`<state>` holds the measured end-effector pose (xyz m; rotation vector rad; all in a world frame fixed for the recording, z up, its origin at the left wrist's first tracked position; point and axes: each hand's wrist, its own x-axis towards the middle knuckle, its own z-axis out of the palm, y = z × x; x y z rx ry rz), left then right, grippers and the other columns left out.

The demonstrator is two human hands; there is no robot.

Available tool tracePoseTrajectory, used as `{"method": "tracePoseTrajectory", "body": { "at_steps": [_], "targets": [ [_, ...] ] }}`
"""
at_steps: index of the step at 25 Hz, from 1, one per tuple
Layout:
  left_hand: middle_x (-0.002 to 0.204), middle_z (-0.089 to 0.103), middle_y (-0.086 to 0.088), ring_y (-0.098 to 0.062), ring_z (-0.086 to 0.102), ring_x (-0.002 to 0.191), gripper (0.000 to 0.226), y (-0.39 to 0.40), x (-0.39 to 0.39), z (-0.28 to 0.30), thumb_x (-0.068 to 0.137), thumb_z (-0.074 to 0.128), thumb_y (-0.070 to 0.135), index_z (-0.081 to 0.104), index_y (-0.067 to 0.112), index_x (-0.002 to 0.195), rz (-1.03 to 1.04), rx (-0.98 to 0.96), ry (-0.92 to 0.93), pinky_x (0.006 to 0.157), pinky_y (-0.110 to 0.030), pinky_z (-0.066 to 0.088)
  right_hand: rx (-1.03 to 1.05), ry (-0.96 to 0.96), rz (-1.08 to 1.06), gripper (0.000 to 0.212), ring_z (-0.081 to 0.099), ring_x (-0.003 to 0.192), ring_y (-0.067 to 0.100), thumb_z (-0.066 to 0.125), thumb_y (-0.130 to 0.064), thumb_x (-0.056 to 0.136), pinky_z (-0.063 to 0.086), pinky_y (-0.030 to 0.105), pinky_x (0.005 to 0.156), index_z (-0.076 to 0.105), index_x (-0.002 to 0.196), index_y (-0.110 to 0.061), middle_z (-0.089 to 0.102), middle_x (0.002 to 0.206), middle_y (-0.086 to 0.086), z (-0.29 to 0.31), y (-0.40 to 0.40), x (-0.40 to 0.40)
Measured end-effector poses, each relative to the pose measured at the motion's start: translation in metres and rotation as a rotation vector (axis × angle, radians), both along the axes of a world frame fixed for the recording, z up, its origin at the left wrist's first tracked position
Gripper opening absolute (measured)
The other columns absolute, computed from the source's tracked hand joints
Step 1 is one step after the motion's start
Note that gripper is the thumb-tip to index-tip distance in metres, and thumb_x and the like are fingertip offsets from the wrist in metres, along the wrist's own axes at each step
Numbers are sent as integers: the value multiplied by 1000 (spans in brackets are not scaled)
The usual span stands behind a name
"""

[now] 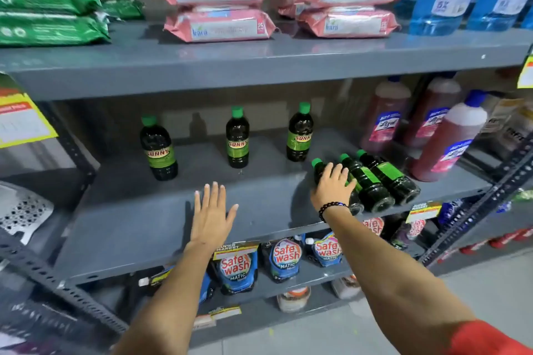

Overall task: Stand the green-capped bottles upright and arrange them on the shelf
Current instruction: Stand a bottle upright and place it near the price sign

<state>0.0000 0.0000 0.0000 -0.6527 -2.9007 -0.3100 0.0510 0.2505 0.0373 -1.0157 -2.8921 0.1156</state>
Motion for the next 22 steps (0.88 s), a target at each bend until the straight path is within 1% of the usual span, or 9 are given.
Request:
{"method": "tracePoseTrajectory", "body": {
  "at_steps": [4, 8, 10, 12, 15, 16, 18, 20, 22],
  "targets": [
    [152, 21, -16, -29, 11, 141, 60, -5, -14, -21, 96, 28, 44, 21, 4, 141, 45, -12, -105, 116, -45, 3, 13, -43, -79, 80, 32, 137, 37, 57, -37, 88, 32, 50, 108, 17, 147, 0, 31, 149, 22, -9, 13, -17],
    [151, 26, -16, -29, 16, 140, 58, -3, -13, -28, 95, 34, 41, 27, 4, 140, 37, 79, -133, 117, -42, 10, 51, -25, -120, 78, 40, 128, 36, 61, -34, 85, 35, 47, 104, 24, 143, 2, 43, 140, 21, -14, 20, -29],
    [151, 25, -15, -29, 16, 140, 58, -4, -15, -29, 95, 33, 41, 26, 4, 140, 41, 68, -134, 116, -41, 9, 43, -40, -151, 80, 42, 125, 34, 65, -35, 82, 35, 46, 103, 27, 142, 3, 45, 137, 20, -12, 21, -34],
    [151, 25, -15, -29, 15, 140, 62, -3, -14, -28, 94, 27, 46, 26, 5, 140, 41, 65, -144, 116, -40, 9, 42, -24, -167, 75, 43, 122, 33, 68, -33, 80, 36, 46, 102, 34, 138, 2, 46, 133, 18, -10, 17, -38],
    [150, 28, -15, -30, 16, 140, 77, -8, -13, -24, 83, 9, 55, 27, 5, 139, 54, 94, -137, 116, -41, 10, 20, 59, -148, 65, 45, 117, 33, 73, -31, 74, 39, 47, 96, 45, 125, -2, 50, 125, 16, -6, -1, -42],
    [150, 29, -15, -30, 16, 140, 79, -12, -13, -22, 82, 7, 55, 28, 5, 139, 56, 104, -125, 116, -41, 10, -9, 91, -140, 63, 46, 116, 33, 75, -32, 72, 40, 46, 94, 47, 121, -3, 50, 123, 16, 0, -10, -44],
    [149, 30, -16, -31, 17, 139, 71, -26, -17, -17, 87, 16, 51, 30, 4, 138, 75, 118, -115, 115, -42, 9, -80, 164, -103, 65, 44, 117, 34, 77, -33, 70, 41, 46, 93, 47, 119, -3, 48, 123, 17, 16, -34, -50],
    [147, 33, -19, -33, 19, 138, 61, -44, -19, -12, 91, 28, 43, 33, 1, 136, 110, 156, -103, 115, -44, 10, -161, 225, -59, 71, 43, 120, 35, 78, -34, 69, 43, 47, 93, 43, 124, -3, 46, 127, 17, 32, -63, -58],
    [145, 36, -20, -35, 21, 138, 59, -62, -20, -10, 92, 31, 41, 35, 0, 134, 138, 165, -92, 115, -45, 12, -227, 277, 8, 75, 44, 121, 36, 77, -34, 70, 46, 47, 91, 40, 127, -2, 45, 129, 17, 43, -91, -68]
  ]
}}
